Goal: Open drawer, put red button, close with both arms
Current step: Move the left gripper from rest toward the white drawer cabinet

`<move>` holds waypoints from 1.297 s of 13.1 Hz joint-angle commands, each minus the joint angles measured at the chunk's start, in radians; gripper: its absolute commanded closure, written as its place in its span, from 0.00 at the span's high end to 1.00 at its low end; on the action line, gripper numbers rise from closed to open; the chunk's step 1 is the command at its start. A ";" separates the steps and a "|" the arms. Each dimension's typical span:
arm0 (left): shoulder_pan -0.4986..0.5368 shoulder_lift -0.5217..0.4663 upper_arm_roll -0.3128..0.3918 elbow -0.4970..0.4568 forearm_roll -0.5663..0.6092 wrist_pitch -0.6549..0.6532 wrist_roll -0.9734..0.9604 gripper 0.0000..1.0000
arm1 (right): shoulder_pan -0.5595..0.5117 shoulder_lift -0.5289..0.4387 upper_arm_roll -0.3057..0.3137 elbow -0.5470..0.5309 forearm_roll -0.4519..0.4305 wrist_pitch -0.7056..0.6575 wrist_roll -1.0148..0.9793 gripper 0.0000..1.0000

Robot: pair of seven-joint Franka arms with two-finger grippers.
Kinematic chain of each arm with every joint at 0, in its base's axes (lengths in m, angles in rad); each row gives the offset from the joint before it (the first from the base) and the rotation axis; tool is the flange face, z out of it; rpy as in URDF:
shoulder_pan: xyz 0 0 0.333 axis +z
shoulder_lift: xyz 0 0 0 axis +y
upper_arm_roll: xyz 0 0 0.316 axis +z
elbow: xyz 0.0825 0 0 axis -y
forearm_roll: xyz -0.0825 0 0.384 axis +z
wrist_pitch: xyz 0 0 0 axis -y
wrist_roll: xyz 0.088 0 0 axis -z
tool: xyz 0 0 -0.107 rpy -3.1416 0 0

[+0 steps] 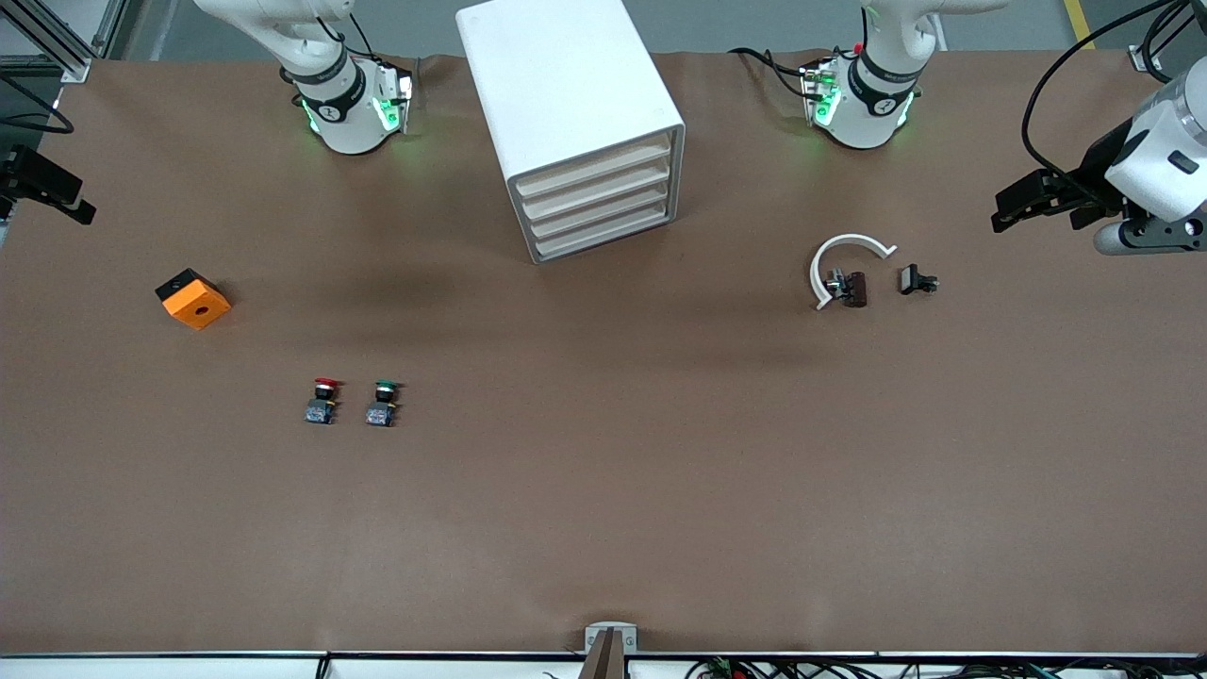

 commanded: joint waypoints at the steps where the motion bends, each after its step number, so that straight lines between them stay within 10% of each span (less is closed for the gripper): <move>1: -0.006 0.009 0.003 0.018 0.022 -0.008 0.036 1.00 | 0.002 -0.023 0.001 -0.024 -0.008 0.006 0.002 1.00; 10: 0.006 0.051 0.005 -0.040 0.020 -0.015 0.028 1.00 | 0.008 -0.025 0.008 -0.023 -0.011 0.008 0.002 1.00; 17: -0.006 0.097 -0.013 -0.224 0.014 0.230 -0.010 1.00 | 0.008 -0.020 0.007 -0.012 -0.028 0.012 0.005 1.00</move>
